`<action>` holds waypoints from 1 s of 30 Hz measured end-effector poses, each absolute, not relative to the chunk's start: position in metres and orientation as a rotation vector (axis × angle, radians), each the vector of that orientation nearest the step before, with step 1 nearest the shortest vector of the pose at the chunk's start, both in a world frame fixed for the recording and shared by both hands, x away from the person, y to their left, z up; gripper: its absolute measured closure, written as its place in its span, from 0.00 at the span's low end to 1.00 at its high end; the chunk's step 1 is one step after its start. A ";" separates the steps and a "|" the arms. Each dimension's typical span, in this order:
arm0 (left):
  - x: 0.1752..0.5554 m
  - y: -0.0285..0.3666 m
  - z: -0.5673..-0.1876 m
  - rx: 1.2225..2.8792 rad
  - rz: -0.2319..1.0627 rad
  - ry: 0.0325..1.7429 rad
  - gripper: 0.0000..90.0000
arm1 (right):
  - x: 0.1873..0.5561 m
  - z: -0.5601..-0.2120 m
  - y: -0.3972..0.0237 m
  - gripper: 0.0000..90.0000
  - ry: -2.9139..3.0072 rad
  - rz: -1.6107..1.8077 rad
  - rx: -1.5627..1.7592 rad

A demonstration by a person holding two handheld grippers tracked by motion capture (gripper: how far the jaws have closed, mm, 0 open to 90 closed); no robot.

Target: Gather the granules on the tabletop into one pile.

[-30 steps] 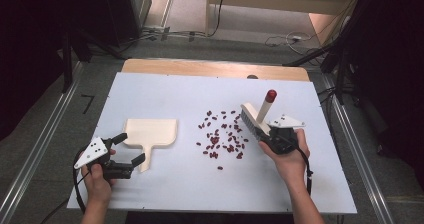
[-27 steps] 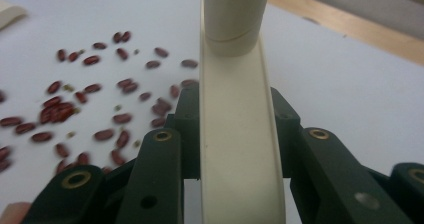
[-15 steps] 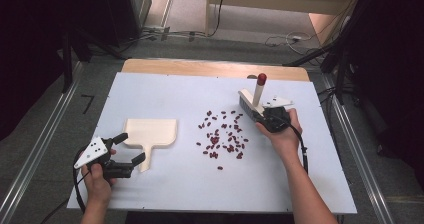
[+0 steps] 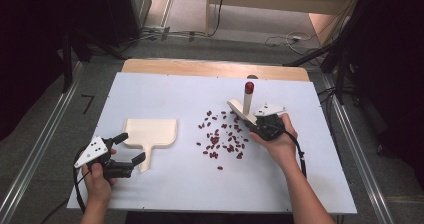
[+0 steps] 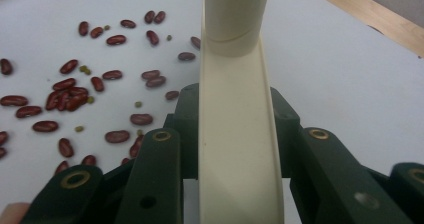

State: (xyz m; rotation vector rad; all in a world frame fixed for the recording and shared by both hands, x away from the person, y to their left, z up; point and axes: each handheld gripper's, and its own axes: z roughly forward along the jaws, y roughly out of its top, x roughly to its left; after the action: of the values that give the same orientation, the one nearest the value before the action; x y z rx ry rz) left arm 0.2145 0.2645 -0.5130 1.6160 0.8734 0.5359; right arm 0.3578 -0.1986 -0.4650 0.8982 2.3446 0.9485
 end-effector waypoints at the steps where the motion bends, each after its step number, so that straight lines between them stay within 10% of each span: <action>1: 0.215 0.265 -0.513 1.616 0.536 0.874 0.03 | 0.355 -0.465 -0.198 0.73 2.347 0.956 0.901; 30: 0.216 0.264 -0.513 1.626 0.539 0.873 0.03 | 0.383 -0.466 -0.174 0.73 2.352 0.985 0.848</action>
State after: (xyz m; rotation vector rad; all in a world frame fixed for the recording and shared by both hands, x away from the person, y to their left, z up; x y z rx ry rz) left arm 0.2156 0.2636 -0.5131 1.6263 0.8731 0.5387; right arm 0.3835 -0.1739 -0.4656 0.8481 2.3518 0.9854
